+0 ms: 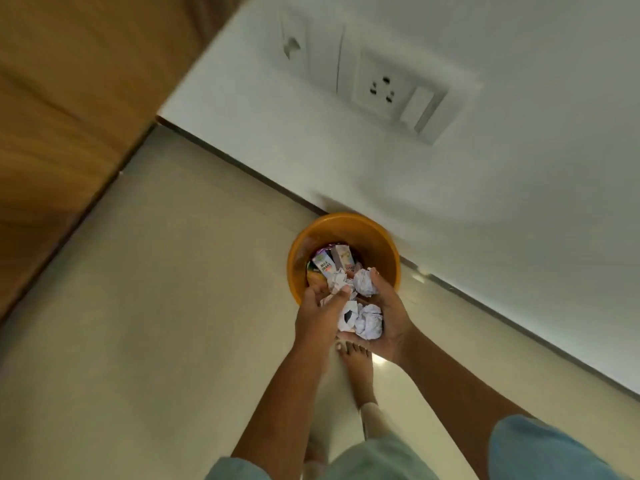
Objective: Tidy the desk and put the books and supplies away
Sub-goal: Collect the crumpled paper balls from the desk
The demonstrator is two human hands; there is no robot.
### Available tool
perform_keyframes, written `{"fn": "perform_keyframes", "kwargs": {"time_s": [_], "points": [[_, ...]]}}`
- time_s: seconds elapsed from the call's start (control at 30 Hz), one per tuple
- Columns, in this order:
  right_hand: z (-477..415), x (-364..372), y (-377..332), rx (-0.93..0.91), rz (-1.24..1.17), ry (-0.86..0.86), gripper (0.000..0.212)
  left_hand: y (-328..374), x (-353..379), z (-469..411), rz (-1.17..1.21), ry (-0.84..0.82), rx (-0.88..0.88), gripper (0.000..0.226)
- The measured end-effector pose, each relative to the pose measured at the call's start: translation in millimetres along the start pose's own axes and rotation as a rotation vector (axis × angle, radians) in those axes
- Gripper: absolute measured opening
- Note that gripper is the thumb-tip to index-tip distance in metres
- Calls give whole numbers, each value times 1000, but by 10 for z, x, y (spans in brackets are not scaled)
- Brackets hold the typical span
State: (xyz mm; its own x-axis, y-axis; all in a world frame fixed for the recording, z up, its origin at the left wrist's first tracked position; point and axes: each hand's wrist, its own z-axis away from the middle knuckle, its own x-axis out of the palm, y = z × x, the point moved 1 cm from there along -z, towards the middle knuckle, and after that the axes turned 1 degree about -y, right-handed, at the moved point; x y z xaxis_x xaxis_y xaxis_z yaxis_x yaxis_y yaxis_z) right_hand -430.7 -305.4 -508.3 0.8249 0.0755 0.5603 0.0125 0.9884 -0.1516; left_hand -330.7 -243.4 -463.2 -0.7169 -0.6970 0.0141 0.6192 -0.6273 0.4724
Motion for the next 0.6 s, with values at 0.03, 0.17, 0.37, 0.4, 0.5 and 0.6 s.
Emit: {"fn": "perform_keyframes", "kwargs": {"time_s": [0.03, 0.17, 0.37, 0.4, 0.5, 0.6], "points": [[-142, -111, 8, 13, -3, 36, 83, -92, 28, -174, -29, 8, -7, 24], [-570, -372, 5, 43, -66, 119, 73, -406, 83, -723, -113, 35, -6, 30], [-859, -533, -16, 87, 100, 370, 41, -625, 59, -1107, -151, 41, -18, 41], [-893, -554, -17, 95, 126, 410, 41, -642, 57, -1146, -176, 29, -23, 41], [-941, -609, -8, 92, 254, 552, 35, -651, 60, -1204, -225, 64, -97, 31], [-937, -670, -37, 74, 308, 661, 36, -647, 66, -1185, -207, 88, -186, 27]]}}
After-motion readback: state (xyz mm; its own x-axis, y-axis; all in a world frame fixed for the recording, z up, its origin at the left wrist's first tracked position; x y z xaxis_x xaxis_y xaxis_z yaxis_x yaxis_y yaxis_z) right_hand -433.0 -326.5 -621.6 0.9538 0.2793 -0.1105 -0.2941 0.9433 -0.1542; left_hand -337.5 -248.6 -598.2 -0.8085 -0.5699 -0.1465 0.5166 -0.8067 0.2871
